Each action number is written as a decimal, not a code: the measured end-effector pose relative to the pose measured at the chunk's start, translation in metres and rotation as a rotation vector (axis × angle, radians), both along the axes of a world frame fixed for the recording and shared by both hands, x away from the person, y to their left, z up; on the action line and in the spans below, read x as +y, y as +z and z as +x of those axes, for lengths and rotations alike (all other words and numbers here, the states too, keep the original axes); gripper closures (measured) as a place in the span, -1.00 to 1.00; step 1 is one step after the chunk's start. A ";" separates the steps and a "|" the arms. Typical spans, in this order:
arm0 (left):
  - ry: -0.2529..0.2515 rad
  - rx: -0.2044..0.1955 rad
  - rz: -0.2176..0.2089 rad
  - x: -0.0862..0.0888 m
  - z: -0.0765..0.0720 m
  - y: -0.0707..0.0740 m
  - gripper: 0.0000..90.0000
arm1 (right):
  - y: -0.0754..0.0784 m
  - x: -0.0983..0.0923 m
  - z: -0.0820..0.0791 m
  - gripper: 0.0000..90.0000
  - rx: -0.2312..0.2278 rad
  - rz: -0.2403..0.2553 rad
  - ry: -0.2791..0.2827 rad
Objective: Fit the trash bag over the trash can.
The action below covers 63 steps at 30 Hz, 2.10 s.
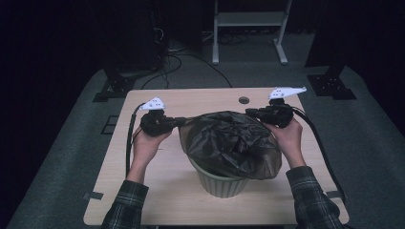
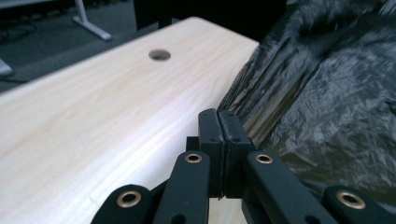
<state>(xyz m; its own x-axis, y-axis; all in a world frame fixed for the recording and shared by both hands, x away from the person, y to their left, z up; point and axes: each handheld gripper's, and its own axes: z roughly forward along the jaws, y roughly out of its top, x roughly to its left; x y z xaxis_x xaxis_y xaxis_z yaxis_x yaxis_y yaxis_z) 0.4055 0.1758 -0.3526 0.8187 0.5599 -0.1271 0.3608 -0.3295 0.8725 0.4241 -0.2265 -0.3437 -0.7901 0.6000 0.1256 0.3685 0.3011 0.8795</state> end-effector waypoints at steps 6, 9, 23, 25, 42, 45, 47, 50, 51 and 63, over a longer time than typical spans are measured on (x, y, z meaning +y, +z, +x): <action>-0.001 0.045 0.019 0.005 0.000 -0.023 0.98 | -0.020 0.006 0.002 1.00 0.041 -0.013 0.004; -0.003 0.065 0.040 0.003 -0.001 -0.033 0.98 | -0.027 0.008 0.002 1.00 0.051 -0.020 -0.002; 0.007 0.075 0.039 0.001 -0.007 -0.055 0.47 | -0.047 -0.012 -0.006 0.45 0.066 -0.031 -0.076; 0.015 0.058 -0.004 0.011 -0.010 -0.047 0.42 | -0.040 -0.022 -0.010 0.43 0.042 -0.020 -0.097; -0.046 -0.056 -0.140 0.046 -0.062 0.007 0.05 | 0.026 -0.073 -0.089 0.13 -0.110 0.170 -0.006; -0.065 -0.066 -0.160 0.045 -0.070 0.013 -0.05 | 0.029 -0.069 -0.099 0.08 -0.115 0.190 0.042; -0.080 -0.071 -0.176 0.044 -0.074 0.015 -0.12 | 0.030 -0.063 -0.101 0.07 -0.116 0.174 0.062; -0.127 -0.073 -0.196 0.041 -0.080 0.017 -0.26 | 0.031 -0.052 -0.099 0.06 -0.122 0.161 0.086; -0.146 -0.075 -0.199 0.040 -0.082 0.017 -0.31 | 0.031 -0.049 -0.098 0.09 -0.121 0.159 0.093; -0.308 -0.069 -0.191 0.023 -0.098 0.000 -0.57 | 0.034 -0.038 -0.097 1.00 -0.137 0.135 0.154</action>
